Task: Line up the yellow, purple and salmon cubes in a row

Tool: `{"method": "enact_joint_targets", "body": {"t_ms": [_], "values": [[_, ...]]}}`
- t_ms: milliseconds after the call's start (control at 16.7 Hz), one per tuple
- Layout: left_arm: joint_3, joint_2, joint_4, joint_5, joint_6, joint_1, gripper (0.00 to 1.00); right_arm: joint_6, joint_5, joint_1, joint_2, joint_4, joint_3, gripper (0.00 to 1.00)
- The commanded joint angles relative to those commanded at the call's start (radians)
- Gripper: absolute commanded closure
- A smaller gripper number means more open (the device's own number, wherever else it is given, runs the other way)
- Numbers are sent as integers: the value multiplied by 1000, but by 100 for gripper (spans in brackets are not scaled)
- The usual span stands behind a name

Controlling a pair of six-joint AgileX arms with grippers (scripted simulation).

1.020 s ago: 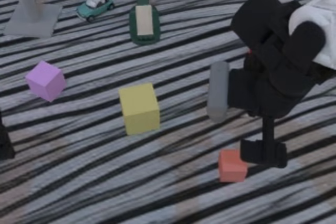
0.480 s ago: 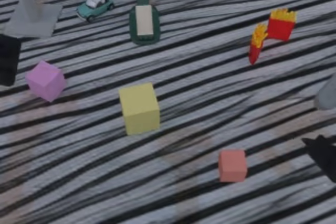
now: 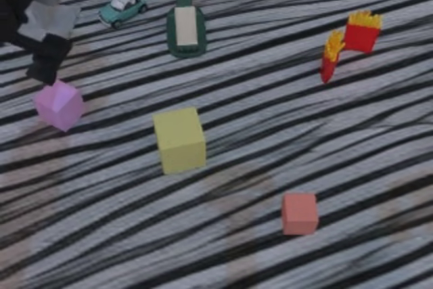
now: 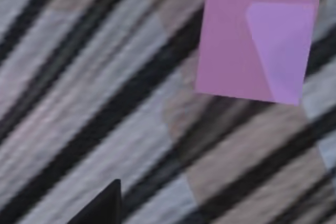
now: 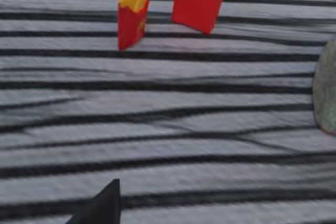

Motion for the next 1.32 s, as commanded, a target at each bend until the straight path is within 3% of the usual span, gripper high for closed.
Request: {"method": "enact_joint_targets", "body": {"t_ms": [360,840,1320], "values": [[312,317,-171,5,65,-7,0,156,28,-95,-298,210,-182,0],[340,347,-184,5,72,-3,0,175,32,-106,-329,238,-199,0],[134,412,94,6,74,-6,0,175,32,-106,-329,238,-199,0]]}}
